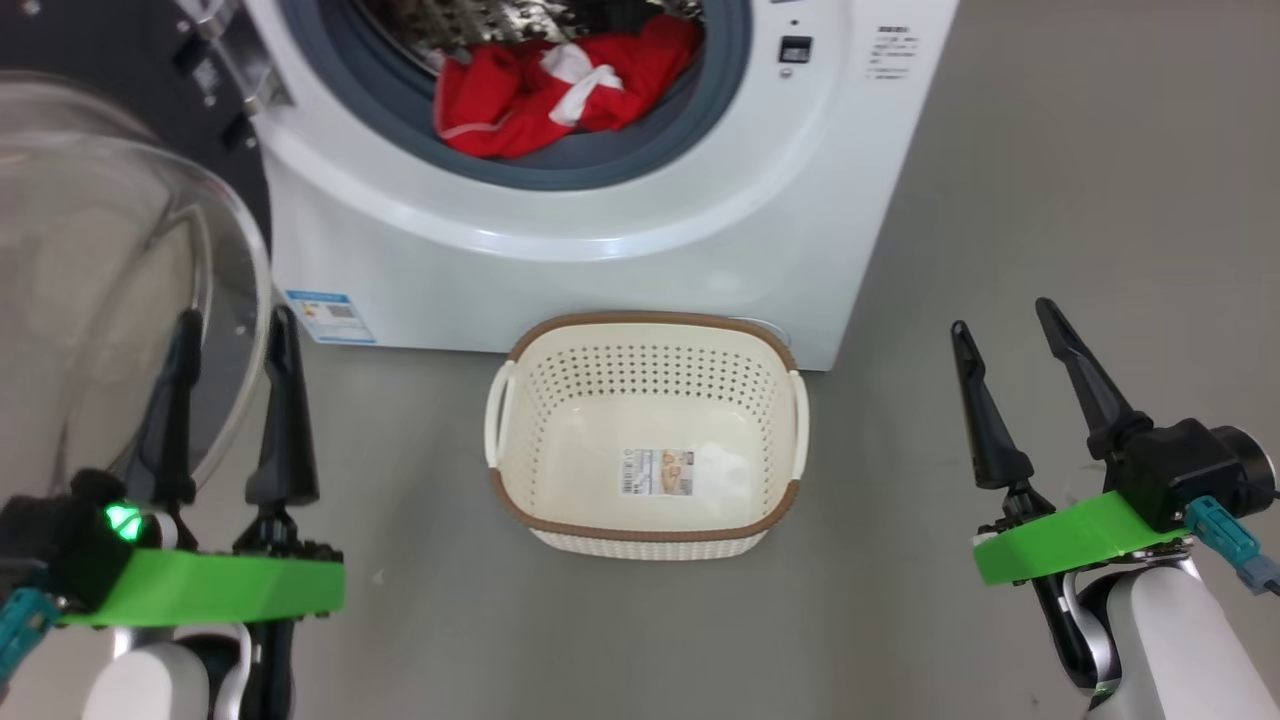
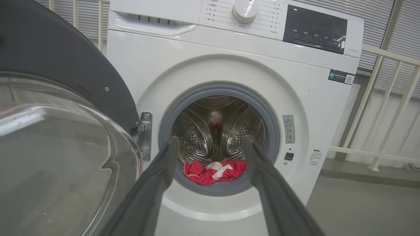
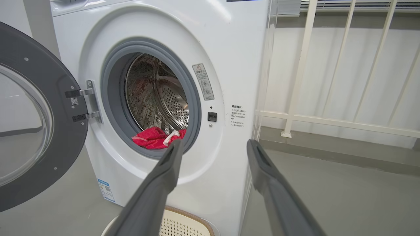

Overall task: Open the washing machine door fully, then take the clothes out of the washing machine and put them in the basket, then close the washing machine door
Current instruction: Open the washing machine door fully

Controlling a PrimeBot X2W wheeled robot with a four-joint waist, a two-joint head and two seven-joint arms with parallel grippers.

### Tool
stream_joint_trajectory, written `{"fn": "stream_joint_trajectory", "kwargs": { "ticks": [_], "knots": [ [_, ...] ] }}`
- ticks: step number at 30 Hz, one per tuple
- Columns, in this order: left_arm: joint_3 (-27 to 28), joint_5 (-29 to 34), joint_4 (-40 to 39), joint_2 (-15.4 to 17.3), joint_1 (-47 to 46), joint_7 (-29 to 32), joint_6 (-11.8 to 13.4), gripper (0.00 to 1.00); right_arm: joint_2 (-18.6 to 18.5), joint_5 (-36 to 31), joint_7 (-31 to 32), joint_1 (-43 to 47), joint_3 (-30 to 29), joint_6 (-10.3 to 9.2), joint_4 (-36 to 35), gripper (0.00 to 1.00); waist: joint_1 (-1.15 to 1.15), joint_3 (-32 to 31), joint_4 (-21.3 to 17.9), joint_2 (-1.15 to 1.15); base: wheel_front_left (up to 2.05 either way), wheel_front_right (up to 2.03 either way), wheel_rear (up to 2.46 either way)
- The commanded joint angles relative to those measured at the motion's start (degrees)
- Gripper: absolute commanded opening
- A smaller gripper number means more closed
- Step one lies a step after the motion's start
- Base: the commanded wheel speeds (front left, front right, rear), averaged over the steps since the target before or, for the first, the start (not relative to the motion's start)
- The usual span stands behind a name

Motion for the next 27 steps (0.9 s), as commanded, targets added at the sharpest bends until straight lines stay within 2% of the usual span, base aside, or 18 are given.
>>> {"fn": "stream_joint_trajectory", "kwargs": {
  "ticks": [1,12,27],
  "knots": [
    [1.7,-0.6,-1.5,1.8,0.9,0.1,-0.5,1.0,0.2,-1.0,-0.5,-1.7,0.7,0.26,-2.0,1.0,0.0,-0.1,-2.2,0.0,0.0,0.0,0.0],
    [1.0,-0.2,0.6,2.3,7.5,-1.1,-1.3,1.0,0.2,-2.1,-0.5,2.2,-0.7,0.26,-5.0,1.0,0.0,-2.5,-5.9,0.0,0.0,0.0,0.0],
    [0.3,0.3,2.2,2.2,14.1,-1.9,-0.7,1.0,0.2,-2.6,-0.5,8.9,-3.5,0.26,-7.0,1.0,0.0,-7.5,-7.6,0.0,0.0,0.0,0.0]
  ]
}}
